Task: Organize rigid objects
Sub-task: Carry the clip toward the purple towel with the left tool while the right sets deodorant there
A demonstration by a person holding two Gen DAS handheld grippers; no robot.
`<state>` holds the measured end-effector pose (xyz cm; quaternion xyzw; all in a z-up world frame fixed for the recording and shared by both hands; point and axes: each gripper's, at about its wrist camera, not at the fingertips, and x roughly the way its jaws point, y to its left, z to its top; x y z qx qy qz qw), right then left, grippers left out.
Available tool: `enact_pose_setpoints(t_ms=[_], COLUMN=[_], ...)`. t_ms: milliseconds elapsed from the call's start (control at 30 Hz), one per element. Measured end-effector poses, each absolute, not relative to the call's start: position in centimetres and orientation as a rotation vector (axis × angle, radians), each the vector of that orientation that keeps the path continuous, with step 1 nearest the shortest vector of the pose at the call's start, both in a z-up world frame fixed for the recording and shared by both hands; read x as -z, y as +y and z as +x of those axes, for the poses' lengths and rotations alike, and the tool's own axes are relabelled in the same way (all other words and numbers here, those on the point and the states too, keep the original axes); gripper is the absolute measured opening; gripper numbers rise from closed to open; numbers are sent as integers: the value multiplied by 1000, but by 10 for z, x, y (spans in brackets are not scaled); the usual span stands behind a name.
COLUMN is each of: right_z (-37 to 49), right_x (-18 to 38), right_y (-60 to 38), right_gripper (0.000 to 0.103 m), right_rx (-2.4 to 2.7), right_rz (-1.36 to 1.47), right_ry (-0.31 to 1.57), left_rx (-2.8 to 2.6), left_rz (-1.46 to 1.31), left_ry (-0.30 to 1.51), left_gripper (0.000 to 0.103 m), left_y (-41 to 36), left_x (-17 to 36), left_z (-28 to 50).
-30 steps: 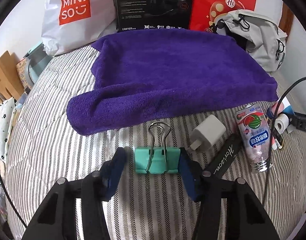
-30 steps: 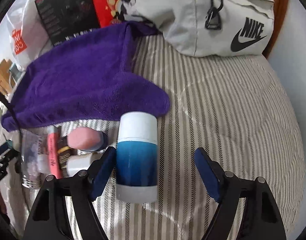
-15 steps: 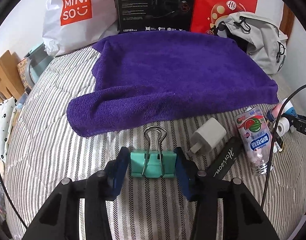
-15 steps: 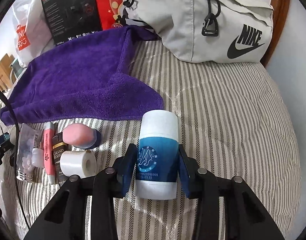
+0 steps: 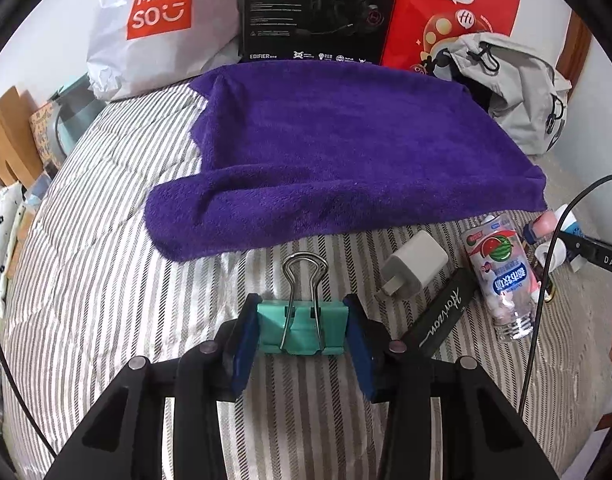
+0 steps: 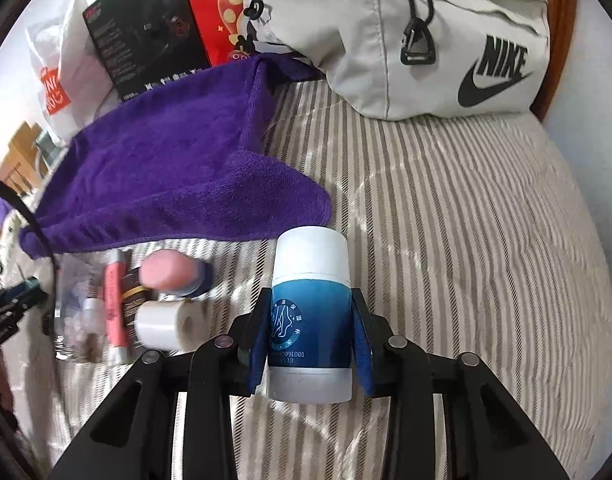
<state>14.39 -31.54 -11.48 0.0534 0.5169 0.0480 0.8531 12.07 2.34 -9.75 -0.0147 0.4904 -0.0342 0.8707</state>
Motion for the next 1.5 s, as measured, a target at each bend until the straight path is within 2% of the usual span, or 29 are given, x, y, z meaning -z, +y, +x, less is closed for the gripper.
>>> enact_pose_setpoints(t_ms=[467, 767, 1167, 1500], right_z=[125, 143, 222, 315], right_x=[88, 67, 51, 85], right_y=[-291, -275, -242, -209], right_gripper=[36, 36, 36, 36], right_rx=[-185, -252, -335, -326], right_rz=[118, 128, 104, 26], right_ry=[1059, 1033, 993, 1032], left_rx=[69, 86, 71, 36], left_rz=[-94, -99, -100, -123], left_ry=[1011, 980, 929, 929], left_gripper=[39, 39, 39, 39], left_y=[39, 40, 51, 65], left_x=[80, 55, 20, 26], left_z=[108, 115, 168, 190])
